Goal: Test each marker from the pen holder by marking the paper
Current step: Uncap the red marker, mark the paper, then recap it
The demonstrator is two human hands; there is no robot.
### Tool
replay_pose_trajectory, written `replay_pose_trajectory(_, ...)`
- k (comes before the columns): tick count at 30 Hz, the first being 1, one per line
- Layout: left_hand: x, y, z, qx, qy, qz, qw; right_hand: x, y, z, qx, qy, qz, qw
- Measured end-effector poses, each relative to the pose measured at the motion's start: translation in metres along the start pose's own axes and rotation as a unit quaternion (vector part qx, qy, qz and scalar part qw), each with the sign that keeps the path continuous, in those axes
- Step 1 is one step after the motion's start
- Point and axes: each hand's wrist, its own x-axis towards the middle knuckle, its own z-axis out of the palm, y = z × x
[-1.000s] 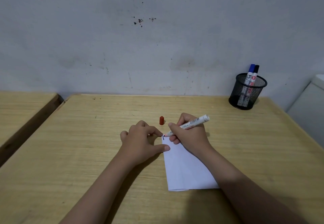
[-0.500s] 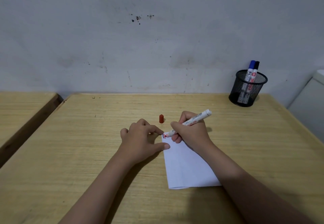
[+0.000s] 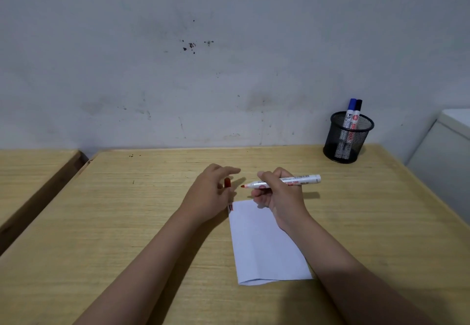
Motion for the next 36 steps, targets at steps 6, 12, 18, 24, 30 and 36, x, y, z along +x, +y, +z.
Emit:
replay_pose_trajectory(6,0.004,0.015,-0.006,-0.107,0.079,-0.088,0.987,-0.007,-0.034,0.003,0.067,0.017,-0.045,0.997)
replay_pose_trajectory(12,-0.029,0.059,-0.044,-0.454,0.059,-0.103,0.883,-0.045,-0.073,0.009,0.005,-0.031,-0.143,0.989)
replay_pose_trajectory(18,-0.065,0.094,-0.063,-0.493,0.020,-0.070,0.867,-0.087,-0.097,0.015,-0.035,-0.066,-0.199,0.977)
replay_pose_trajectory(24,-0.092,0.118,-0.073,-0.492,0.010,-0.040,0.870,-0.118,-0.111,0.019,-0.087,-0.089,-0.231,0.965)
replay_pose_trajectory(30,-0.111,0.133,-0.078,-0.486,0.011,-0.018,0.874,-0.139,-0.114,0.025,-0.094,-0.107,-0.237,0.961)
replay_pose_trajectory(36,-0.125,0.143,-0.083,-0.490,0.054,0.009,0.870,-0.154,-0.112,0.030,-0.045,-0.112,-0.247,0.961)
